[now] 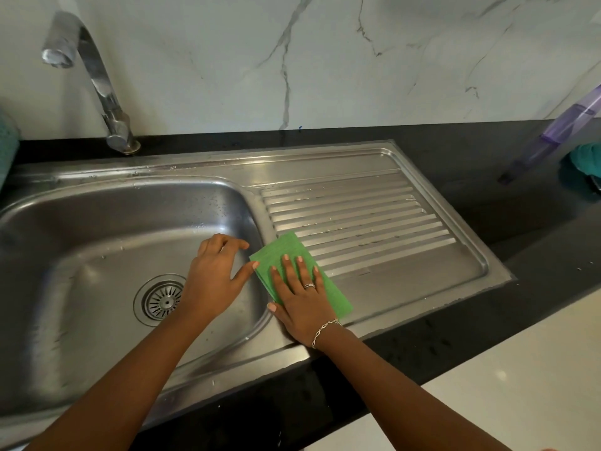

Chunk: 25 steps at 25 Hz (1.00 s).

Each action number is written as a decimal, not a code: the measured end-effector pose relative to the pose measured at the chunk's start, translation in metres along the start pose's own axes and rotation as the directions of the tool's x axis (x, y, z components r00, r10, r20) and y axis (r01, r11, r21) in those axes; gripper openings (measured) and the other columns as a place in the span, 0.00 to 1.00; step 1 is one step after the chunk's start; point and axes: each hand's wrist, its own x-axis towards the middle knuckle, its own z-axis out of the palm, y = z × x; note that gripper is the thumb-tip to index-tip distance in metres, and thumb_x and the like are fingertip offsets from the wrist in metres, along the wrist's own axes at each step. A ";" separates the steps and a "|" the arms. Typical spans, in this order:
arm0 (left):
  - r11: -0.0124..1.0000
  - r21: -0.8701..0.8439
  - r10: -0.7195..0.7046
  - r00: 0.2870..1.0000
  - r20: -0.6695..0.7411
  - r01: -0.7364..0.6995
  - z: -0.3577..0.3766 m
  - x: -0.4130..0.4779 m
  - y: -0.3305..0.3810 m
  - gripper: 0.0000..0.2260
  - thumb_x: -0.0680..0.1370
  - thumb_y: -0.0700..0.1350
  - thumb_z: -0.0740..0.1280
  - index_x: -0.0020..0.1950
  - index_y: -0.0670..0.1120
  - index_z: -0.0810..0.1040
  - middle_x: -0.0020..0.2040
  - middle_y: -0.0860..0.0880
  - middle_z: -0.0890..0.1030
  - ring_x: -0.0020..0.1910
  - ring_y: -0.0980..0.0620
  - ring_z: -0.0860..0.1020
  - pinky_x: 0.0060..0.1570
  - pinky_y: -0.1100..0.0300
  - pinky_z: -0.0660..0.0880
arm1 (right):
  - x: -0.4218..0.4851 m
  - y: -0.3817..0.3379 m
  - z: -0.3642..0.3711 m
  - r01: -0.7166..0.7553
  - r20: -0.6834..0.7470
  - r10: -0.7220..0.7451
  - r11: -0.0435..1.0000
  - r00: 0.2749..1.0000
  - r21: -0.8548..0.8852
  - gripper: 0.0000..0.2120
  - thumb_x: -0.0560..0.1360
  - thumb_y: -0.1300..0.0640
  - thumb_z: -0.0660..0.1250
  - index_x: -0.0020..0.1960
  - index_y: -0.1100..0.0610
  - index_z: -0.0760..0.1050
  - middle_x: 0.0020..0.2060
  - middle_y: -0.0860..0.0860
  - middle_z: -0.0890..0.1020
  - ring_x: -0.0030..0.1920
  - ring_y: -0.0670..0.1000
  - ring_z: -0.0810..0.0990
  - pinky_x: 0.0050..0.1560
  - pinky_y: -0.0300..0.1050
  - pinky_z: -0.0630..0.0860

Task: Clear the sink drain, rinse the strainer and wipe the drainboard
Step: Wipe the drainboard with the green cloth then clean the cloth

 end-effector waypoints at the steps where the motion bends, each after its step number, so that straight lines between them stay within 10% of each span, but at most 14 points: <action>1: 1.000 0.001 0.001 1.000 -0.002 -0.001 0.000 0.000 0.001 0.15 0.73 0.46 0.69 0.57 0.41 0.77 0.55 0.39 0.77 0.58 0.39 0.72 0.54 0.47 0.71 | -0.001 0.001 -0.001 0.025 -0.002 -0.025 1.000 1.000 0.000 0.30 0.79 0.45 0.49 0.75 0.53 0.42 0.76 0.56 0.41 0.75 0.60 0.37 0.72 0.60 0.34; 11: 1.000 0.008 -0.010 1.000 -0.019 0.010 0.003 0.003 0.008 0.15 0.73 0.45 0.69 0.57 0.41 0.77 0.54 0.39 0.77 0.57 0.40 0.72 0.54 0.46 0.71 | -0.014 0.006 -0.013 0.160 0.007 -0.160 0.986 0.987 0.035 0.25 0.79 0.53 0.53 0.74 0.55 0.52 0.76 0.55 0.50 0.76 0.55 0.46 0.74 0.57 0.40; 15: 0.999 0.021 -0.040 0.999 -0.036 0.041 0.000 0.003 0.007 0.15 0.73 0.46 0.69 0.57 0.41 0.77 0.54 0.39 0.77 0.57 0.40 0.72 0.54 0.47 0.71 | -0.024 0.000 -0.020 0.199 -0.136 -0.236 0.950 0.962 -0.242 0.17 0.65 0.50 0.71 0.54 0.51 0.80 0.58 0.51 0.82 0.58 0.49 0.80 0.55 0.48 0.79; 19: 0.997 0.032 -0.062 0.997 -0.045 0.063 -0.003 0.003 0.006 0.15 0.73 0.46 0.69 0.57 0.40 0.76 0.55 0.38 0.77 0.57 0.39 0.72 0.55 0.46 0.71 | -0.016 0.006 -0.048 0.155 -0.261 -0.099 0.967 0.960 0.203 0.11 0.71 0.62 0.68 0.53 0.58 0.80 0.46 0.57 0.85 0.41 0.56 0.83 0.40 0.45 0.78; 22: 0.996 0.034 -0.078 0.996 -0.039 0.079 0.000 0.003 0.007 0.16 0.74 0.47 0.68 0.58 0.40 0.76 0.56 0.39 0.76 0.59 0.40 0.71 0.57 0.46 0.70 | -0.005 0.036 -0.074 -0.048 -0.092 0.176 0.662 0.980 0.748 0.11 0.76 0.65 0.59 0.53 0.60 0.78 0.38 0.54 0.82 0.33 0.48 0.76 0.36 0.41 0.73; 25: 0.994 0.020 -0.103 0.993 -0.059 0.104 0.004 0.004 0.011 0.15 0.74 0.46 0.67 0.58 0.41 0.75 0.57 0.39 0.76 0.59 0.40 0.71 0.57 0.48 0.69 | -0.001 0.074 -0.095 -0.236 0.238 0.237 -0.034 0.942 0.971 0.08 0.76 0.64 0.61 0.48 0.61 0.78 0.30 0.50 0.82 0.29 0.46 0.80 0.32 0.36 0.78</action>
